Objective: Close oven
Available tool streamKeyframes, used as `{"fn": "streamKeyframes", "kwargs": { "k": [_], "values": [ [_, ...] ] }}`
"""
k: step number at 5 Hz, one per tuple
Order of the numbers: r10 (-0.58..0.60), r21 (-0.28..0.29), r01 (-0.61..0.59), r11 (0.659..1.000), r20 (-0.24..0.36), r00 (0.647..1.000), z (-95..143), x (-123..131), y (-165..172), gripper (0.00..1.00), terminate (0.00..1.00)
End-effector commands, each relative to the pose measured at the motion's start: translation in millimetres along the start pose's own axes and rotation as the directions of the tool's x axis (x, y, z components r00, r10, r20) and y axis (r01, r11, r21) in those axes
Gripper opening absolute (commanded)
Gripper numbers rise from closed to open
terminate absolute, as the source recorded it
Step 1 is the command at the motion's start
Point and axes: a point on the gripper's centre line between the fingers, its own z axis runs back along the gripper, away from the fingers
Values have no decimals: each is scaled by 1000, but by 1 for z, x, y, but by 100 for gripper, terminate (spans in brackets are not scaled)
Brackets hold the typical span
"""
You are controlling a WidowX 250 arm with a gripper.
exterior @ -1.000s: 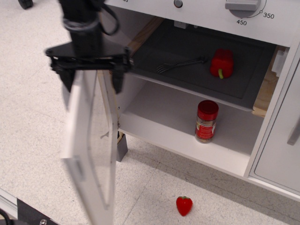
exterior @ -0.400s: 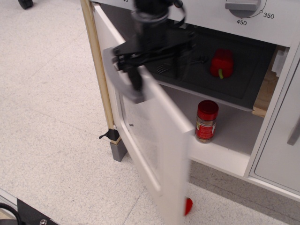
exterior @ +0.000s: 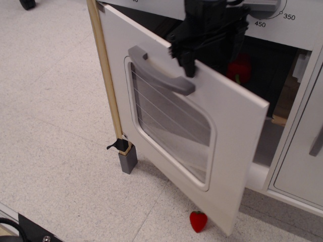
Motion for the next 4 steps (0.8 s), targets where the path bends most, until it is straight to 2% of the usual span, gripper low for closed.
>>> {"fn": "streamKeyframes", "kwargs": {
  "k": [1,2,3,4],
  "values": [
    [-88,-36,87,996,-14,996,48,-9,18,100,0],
    [-188,-79,185,980,-32,982,61,-27,41,100,0],
    [-326,-5,326,945,-64,943,37,-54,61,100,0],
    [-417,69,419,905,-39,908,-3,-70,70,100,0]
  ]
}}
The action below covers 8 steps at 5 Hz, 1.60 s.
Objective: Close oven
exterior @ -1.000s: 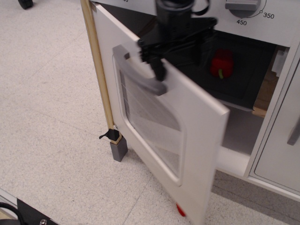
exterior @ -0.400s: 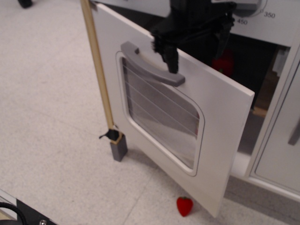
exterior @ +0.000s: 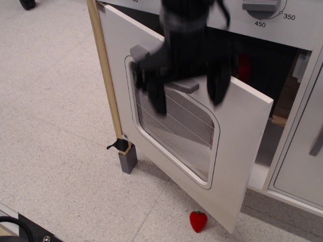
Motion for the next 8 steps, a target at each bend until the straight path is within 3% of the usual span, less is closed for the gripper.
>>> {"fn": "streamKeyframes", "kwargs": {
  "k": [1,2,5,7,8],
  "values": [
    [-167,72,168,983,-15,986,-61,-3,-7,100,0],
    [-213,23,214,976,-38,976,-79,2,-22,100,0],
    [-224,-24,224,974,-11,975,-87,40,-60,100,0],
    [-188,-45,194,980,108,976,-90,81,-87,100,0],
    [-165,-52,172,984,117,979,-89,90,-91,100,0]
  ]
}}
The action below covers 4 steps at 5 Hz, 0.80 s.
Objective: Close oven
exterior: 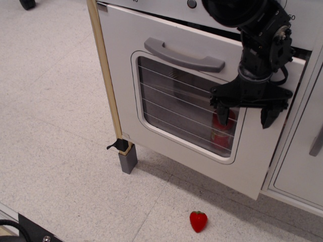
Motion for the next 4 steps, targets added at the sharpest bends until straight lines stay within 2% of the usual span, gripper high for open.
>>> {"fn": "streamKeyframes", "kwargs": {
  "k": [1,4],
  "values": [
    [23,-27,-20,999,80,997,18,35,-5,100,0],
    [43,-33,-39,999,102,994,18,43,-8,100,0]
  ]
}}
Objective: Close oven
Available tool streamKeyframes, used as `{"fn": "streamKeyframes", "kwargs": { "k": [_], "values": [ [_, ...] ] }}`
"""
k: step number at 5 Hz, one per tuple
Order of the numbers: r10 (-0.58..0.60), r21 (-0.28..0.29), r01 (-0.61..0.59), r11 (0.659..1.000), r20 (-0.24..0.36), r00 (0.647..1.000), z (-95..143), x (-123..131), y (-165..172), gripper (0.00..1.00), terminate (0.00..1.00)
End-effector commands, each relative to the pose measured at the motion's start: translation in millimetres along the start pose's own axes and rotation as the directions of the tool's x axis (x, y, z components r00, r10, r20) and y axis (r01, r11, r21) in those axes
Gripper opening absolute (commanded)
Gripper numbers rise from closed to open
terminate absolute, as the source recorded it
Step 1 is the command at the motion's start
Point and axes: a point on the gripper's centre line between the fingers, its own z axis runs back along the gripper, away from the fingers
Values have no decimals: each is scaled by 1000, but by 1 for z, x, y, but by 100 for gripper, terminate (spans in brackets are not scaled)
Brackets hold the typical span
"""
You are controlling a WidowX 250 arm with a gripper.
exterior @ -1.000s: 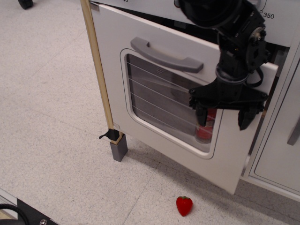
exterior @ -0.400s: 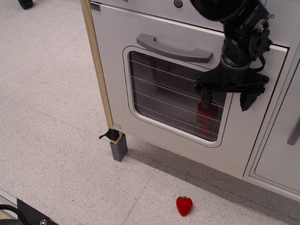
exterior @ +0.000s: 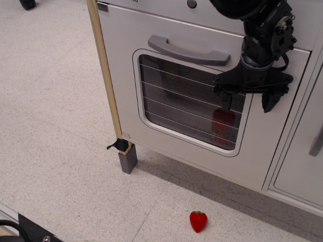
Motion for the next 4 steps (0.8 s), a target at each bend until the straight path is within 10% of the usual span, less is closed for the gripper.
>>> {"fn": "streamKeyframes", "kwargs": {
  "k": [1,3,4],
  "values": [
    [5,-31,-4,1000,42,999,21,18,2,100,0],
    [-3,-26,3,1000,22,1000,27,6,9,100,0],
    [-3,-26,3,1000,22,1000,27,6,9,100,100]
  ]
}}
